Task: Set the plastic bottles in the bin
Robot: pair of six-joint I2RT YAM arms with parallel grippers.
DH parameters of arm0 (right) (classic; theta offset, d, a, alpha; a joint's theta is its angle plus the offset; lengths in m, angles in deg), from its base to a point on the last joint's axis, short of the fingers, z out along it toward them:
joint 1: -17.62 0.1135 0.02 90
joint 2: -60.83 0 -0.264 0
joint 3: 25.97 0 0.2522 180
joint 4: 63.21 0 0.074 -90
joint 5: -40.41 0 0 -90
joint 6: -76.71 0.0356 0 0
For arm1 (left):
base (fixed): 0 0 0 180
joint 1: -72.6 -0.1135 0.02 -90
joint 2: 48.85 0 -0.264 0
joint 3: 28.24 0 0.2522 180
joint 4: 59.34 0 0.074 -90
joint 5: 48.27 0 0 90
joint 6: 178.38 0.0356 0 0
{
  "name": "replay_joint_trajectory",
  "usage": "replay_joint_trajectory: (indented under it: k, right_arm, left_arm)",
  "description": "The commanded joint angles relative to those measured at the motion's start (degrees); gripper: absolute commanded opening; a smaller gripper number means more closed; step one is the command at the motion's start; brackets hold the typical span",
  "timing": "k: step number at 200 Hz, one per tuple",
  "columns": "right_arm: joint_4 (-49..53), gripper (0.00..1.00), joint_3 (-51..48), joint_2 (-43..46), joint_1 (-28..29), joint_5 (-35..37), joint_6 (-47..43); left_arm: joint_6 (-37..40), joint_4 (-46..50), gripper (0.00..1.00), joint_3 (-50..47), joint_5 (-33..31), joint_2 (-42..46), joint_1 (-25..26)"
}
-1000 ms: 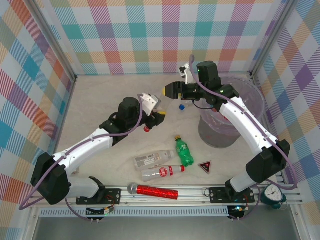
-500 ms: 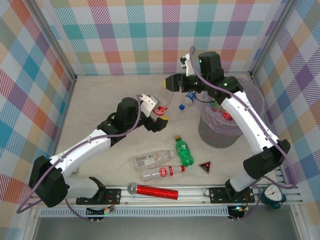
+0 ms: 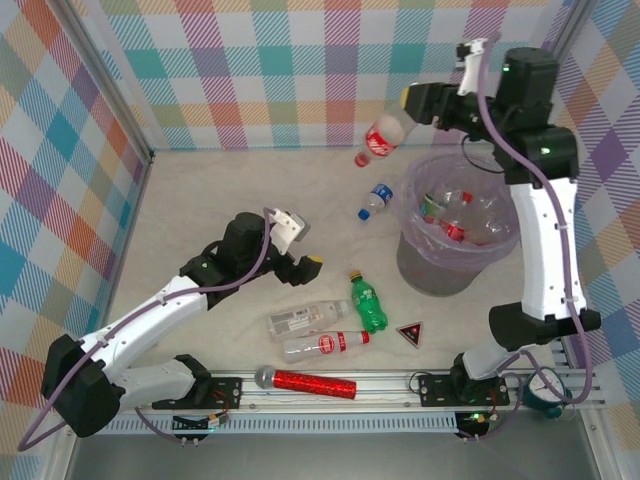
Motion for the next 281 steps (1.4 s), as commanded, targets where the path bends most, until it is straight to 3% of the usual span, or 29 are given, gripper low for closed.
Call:
replay_joint_trajectory:
  k: [1,34,61,140,215,281]
  right_arm:
    - [5.99,0.48,1.99,4.35,-4.31,2.14,-2.63]
    - [7.57,0.48,-1.75,10.24,-13.97,3.31,-3.22]
    - [11.15,0.47,-3.62,12.79,-17.28,7.74,-5.34]
    - [14.02,0.46,-21.80,21.72,-18.89,15.49,-4.98]
    - [9.22,0.46,-40.17,22.87,-21.62,6.73,-0.52]
    - [1.14,0.46,-52.99,20.26,-21.79,6.87,0.72]
  left_arm:
    - [0.29,2.16,0.90,0.63,-2.33,-0.82,1.52]
    - [1.06,3.03,0.90,1.92,-3.00,-3.08,2.53]
    - [0.78,0.39,0.90,1.16,-2.20,-3.43,2.77]
    - [0.76,1.57,0.86,-0.36,-0.97,-3.95,2.92]
    - [0.76,2.52,0.86,-0.51,0.10,-4.82,3.00]
    - [1.38,7.32,0.87,0.73,-3.06,-5.64,4.13]
